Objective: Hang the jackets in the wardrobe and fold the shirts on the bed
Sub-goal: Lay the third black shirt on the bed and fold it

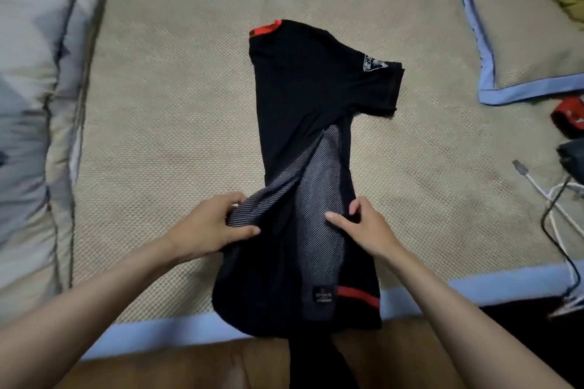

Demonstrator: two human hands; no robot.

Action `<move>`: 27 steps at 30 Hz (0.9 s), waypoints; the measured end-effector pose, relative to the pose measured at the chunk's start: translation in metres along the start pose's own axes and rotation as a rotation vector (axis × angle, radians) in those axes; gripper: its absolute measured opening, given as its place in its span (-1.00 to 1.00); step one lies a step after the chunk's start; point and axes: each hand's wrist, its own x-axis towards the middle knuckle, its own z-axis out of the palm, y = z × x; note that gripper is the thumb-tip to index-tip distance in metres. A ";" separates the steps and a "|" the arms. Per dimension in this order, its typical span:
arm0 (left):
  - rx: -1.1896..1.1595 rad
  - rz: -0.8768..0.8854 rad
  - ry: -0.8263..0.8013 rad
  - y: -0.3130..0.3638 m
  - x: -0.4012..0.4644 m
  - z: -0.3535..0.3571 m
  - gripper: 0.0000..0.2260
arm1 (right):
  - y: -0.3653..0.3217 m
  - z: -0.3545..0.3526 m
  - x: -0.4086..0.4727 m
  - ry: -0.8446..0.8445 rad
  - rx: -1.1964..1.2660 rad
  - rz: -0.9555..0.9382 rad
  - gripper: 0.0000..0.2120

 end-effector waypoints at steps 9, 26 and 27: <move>0.070 0.104 -0.047 0.082 -0.044 0.091 -0.67 | 0.029 0.025 -0.086 -0.146 0.522 0.095 -0.65; 0.391 0.086 -0.329 0.055 -0.064 0.213 -0.76 | 0.068 0.019 -0.103 0.016 0.140 0.115 -0.62; 0.426 0.062 -0.288 0.049 -0.063 0.207 -0.78 | 0.075 0.020 -0.101 0.027 0.075 0.120 -0.57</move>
